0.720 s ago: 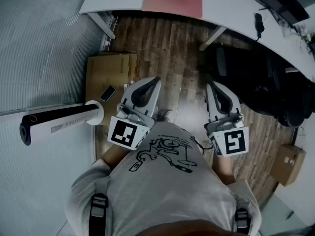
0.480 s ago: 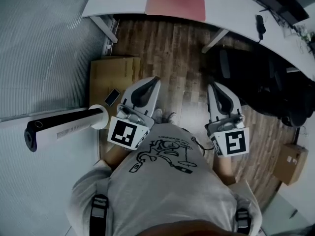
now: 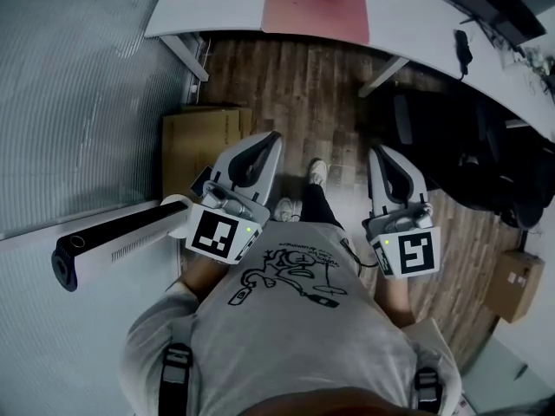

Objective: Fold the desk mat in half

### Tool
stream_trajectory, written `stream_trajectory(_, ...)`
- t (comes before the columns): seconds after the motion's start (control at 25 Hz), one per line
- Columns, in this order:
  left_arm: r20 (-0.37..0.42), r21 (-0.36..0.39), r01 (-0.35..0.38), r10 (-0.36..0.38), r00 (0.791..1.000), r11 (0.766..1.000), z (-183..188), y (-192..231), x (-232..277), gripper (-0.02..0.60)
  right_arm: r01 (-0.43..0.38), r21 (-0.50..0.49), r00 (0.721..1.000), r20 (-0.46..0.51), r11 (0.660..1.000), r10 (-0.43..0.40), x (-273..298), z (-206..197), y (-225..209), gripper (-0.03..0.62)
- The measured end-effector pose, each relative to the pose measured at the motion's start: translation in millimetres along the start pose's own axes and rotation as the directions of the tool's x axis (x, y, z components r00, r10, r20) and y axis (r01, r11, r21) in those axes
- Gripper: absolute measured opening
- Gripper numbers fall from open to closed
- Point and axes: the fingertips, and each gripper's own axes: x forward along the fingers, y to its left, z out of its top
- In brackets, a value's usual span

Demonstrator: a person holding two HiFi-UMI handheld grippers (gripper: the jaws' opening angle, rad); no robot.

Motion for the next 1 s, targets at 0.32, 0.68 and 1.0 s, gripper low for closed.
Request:
stream_trajectory(0.32, -0.001, -0.01, 0.004, -0.004, 1.0, 1.0, -3.6, 22.3, 41.1, 0.021, -0.007, 0.005, 1.0, 0.003, 1.0, 0.007, 36.9, 0.0, -26.4, 0.006)
stream_trajectory(0.68, -0.003, 0.001, 0.006, -0.006, 1.0, 1.0, 3.0, 31.8, 117.2, 0.021, -0.025, 0.007, 1.0, 0.013, 1.0, 0.025, 75.5, 4.0, -92.4, 0.006)
stream_trajectory(1.0, -0.018, -0.011, -0.007, 0.007, 1.0, 1.0, 3.4, 35.9, 189.2, 0.021, -0.034, 0.006, 0.999, 0.016, 0.999, 0.034, 103.4, 7.2, -160.3, 0.006)
